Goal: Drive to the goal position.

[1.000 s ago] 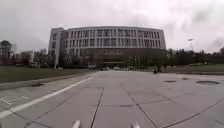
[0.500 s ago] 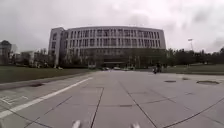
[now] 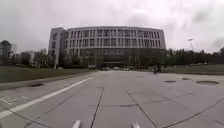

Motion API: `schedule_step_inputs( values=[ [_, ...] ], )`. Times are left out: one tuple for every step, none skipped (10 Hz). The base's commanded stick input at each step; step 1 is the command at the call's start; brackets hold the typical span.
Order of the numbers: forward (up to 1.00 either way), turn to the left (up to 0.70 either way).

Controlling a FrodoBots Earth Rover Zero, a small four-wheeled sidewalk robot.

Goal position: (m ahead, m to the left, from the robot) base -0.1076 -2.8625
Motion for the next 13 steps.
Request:
schedule_step_inputs(
  values=[
    [0.09, 0.0],
    [0.09, 0.0],
    [0.09, 0.0],
    [0.09, 0.0],
    [0.09, 0.0],
    [0.09, 0.0],
    [0.09, 0.0],
    [0.09, 0.0],
    [0.09, 0.0],
    [0.09, 0.0],
    [0.09, 0.0],
    [0.09, 0.0],
    [0.09, 0.0]
  ],
)
